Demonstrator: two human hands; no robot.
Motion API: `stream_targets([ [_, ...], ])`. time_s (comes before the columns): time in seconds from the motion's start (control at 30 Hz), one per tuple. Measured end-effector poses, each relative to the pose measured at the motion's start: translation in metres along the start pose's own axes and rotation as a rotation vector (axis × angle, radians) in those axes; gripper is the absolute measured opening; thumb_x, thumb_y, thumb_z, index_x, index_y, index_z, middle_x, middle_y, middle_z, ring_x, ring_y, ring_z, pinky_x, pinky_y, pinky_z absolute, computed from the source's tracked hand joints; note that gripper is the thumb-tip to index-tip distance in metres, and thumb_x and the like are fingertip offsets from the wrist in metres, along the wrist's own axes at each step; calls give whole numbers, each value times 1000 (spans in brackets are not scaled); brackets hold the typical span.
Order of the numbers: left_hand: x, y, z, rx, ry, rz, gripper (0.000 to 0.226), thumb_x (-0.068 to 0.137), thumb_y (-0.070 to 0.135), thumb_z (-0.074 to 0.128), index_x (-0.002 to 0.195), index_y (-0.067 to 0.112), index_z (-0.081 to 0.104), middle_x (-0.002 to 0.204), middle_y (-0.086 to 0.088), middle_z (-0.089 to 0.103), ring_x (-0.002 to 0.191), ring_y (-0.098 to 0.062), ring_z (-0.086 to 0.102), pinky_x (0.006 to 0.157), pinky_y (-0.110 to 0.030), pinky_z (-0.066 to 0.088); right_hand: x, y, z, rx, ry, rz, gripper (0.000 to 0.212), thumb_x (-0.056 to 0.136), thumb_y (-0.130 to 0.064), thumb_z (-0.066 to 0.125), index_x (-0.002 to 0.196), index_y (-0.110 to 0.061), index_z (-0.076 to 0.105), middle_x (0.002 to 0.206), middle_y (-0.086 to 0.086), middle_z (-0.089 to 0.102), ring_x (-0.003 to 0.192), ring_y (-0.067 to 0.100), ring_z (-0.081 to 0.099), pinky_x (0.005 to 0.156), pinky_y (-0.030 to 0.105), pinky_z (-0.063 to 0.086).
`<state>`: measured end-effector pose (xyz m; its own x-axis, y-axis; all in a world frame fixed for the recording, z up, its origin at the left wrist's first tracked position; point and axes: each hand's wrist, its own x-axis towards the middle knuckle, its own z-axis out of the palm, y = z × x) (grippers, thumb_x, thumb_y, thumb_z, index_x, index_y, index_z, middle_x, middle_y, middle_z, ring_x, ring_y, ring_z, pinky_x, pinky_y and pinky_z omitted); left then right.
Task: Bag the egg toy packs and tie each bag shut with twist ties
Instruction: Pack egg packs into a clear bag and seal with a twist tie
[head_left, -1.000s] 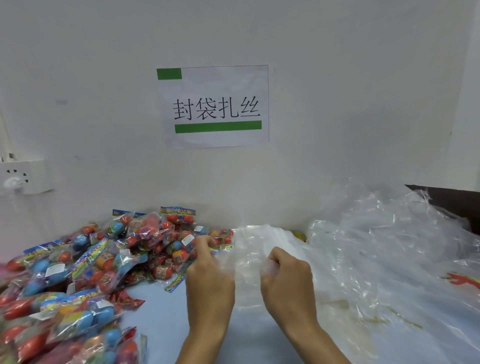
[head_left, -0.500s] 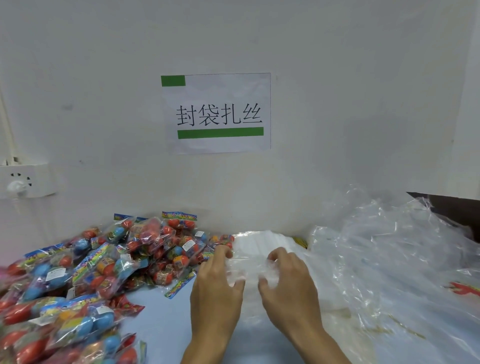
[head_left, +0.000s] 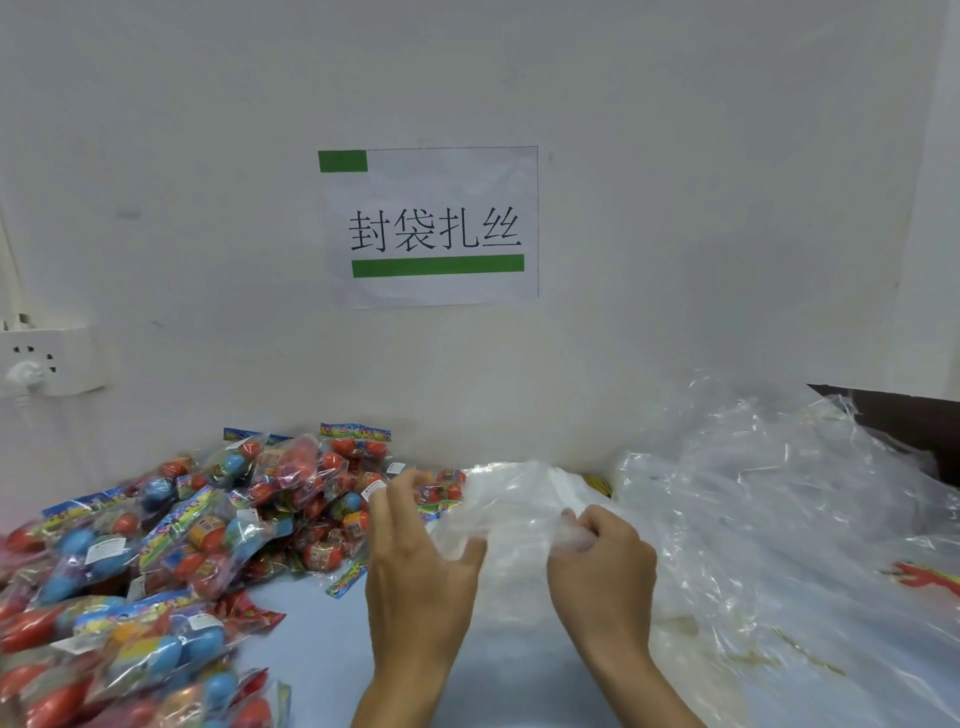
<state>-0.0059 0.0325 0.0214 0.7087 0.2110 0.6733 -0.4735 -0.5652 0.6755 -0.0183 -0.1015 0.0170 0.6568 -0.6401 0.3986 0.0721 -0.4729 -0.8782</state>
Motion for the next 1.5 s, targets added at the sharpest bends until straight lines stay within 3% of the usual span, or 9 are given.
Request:
stream_targets([
  [0.23,-2,4,8,1,29,-217,80,75,26,84,131,26,28,120,12,34,99,-10,43,79,-30,40,-1,8,10,446,-237,227,36,95,-10,63,62,-13,49,54,-4,59,67,23,73,50,23,51],
  [0.4,11,-15,-1,-87,27,-603,18,82,-4,61,89,12,59,81,-10,66,70,-26,63,60,-39,55,5,11,10,383,-130,224,36,92,-7,67,62,-6,49,59,-4,68,56,10,63,59,36,53],
  [0.53,11,-9,-5,-72,118,-510,21,80,-10,57,77,10,57,75,-6,60,68,-13,51,49,-25,33,7,14,4,191,-112,259,13,83,-7,64,79,-13,52,76,11,65,63,25,55,64,38,48],
  [0.7,5,-7,4,-115,-33,-301,22,82,2,66,75,16,52,80,-2,57,73,-18,50,58,-29,39,-2,9,3,-111,-131,-108,51,79,-20,76,109,-39,38,106,-9,44,99,14,45,73,29,37],
  [0.87,0,-3,11,-96,-104,-124,40,79,3,76,68,24,44,68,6,53,64,-8,46,56,-22,38,-10,4,9,-286,-214,-351,23,88,-31,68,83,-31,45,83,-12,53,81,12,47,62,23,34],
  [1.0,2,-9,7,-12,-28,-169,42,81,-13,58,64,22,42,60,5,48,55,-9,39,48,-24,30,-6,6,5,-227,-142,-265,39,74,-3,59,56,-19,28,51,-2,32,54,21,32,49,33,26],
  [1.23,4,-7,-1,43,71,-224,34,74,-13,57,78,19,46,78,2,51,70,-9,46,53,-32,36,6,11,0,-118,51,-245,41,69,10,54,59,-24,34,58,-6,40,54,13,37,48,30,27],
  [1.4,9,-10,2,-177,-40,-515,45,83,33,76,110,22,42,95,5,53,83,-11,52,60,-28,37,11,17,3,26,-170,-227,29,76,0,59,66,-20,41,62,-6,44,59,17,39,53,36,34],
  [1.5,6,-10,6,-192,-99,-552,39,85,14,74,114,23,50,104,1,61,90,-20,59,71,-32,44,-2,16,10,-144,-561,-291,30,84,-26,70,83,-30,41,77,-10,52,69,8,46,62,29,40],
])
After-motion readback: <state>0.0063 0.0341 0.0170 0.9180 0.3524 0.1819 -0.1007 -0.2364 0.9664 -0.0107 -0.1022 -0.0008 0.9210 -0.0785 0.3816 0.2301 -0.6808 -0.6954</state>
